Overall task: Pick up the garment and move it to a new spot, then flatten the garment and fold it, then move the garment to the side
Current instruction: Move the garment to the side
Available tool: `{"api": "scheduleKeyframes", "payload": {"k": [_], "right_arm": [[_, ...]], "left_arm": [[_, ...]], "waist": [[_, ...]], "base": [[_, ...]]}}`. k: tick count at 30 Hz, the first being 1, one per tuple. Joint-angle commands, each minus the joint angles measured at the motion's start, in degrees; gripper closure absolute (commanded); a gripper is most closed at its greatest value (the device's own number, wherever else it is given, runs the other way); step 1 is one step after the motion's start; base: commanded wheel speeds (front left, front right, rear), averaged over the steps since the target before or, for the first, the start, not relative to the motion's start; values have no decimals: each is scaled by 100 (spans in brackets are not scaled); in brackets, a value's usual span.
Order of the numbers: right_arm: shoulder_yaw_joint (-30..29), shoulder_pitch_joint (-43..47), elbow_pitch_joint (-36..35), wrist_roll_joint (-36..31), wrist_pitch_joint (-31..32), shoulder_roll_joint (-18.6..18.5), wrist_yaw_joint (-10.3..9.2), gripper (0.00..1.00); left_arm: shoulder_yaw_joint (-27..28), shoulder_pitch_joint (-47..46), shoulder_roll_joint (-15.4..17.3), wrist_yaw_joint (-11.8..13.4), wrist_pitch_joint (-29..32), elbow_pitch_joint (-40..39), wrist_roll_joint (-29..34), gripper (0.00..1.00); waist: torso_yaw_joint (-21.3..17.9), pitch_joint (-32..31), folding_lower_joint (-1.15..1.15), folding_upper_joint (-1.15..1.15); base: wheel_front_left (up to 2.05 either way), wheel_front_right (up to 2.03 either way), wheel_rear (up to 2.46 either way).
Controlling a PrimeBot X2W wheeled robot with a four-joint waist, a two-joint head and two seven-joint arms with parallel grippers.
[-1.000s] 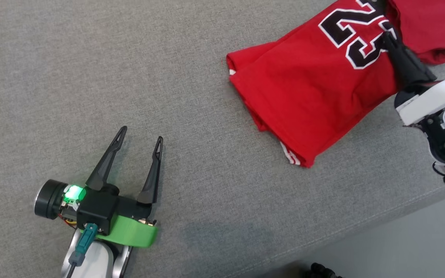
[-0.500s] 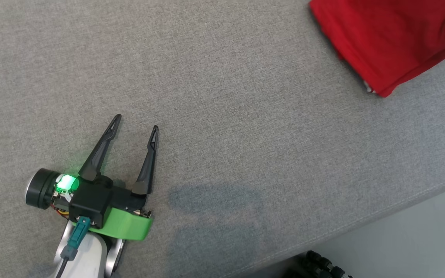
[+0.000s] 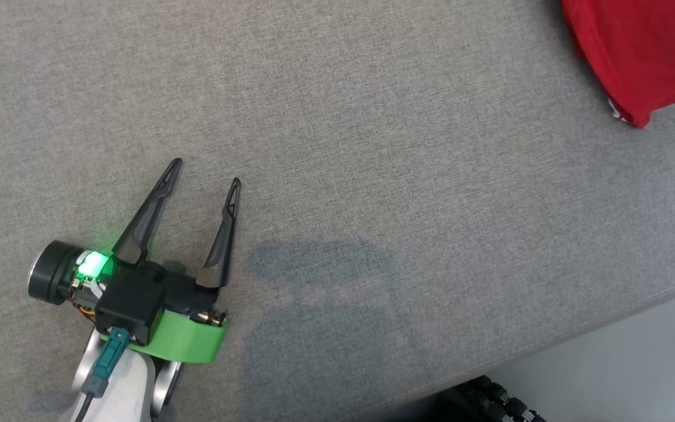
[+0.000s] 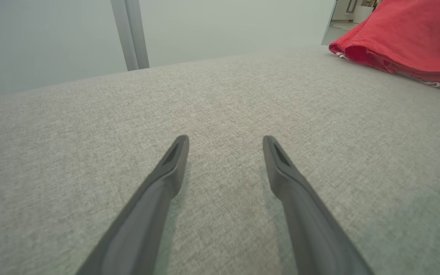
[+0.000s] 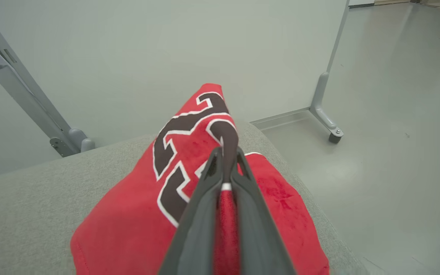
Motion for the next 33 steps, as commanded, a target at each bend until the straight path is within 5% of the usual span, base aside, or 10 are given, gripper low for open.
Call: {"api": "scheduleKeyframes", "payload": {"k": [1,11,13,14,15,21,29,33], "right_arm": [[-33,30,272,-191,-24,121,-2,95],[-196,-638,2276,-1114,-24,761,-2,97],[-313,-801,2684,-1324,-24,885,-3,62],[-403,-902,2894,-1454,-24,925,-3,26],[-538,-1018,3136,-1602,-24,947,-5,0],[-1470,-1212,3527,-2711,-19,1224,-4,0],[-2733,-36,1912,-4426,-20,1977,-5,0],[-3102,820,1078,-4924,-19,2634,-4,0]], "left_arm": [[55,-119,125,6,16,104,41,0],[-38,-240,116,16,18,97,30,0],[-56,-252,93,28,18,92,19,0],[-64,-259,78,35,18,82,11,0],[-70,-262,63,44,18,77,3,0],[-116,-263,-80,84,17,85,-63,0],[-131,-65,-332,142,10,150,-160,0],[-101,80,-466,210,10,234,-223,0]], "waist": [[73,80,0,0],[323,185,0,0],[375,190,0,0],[399,192,0,0],[423,191,0,0],[558,40,0,0],[806,-568,0,0],[1008,-949,0,0]], "base": [[0,0,0],[0,0,0],[0,0,0],[0,0,0],[0,0,0],[0,0,0],[0,0,0],[0,0,0]]}}
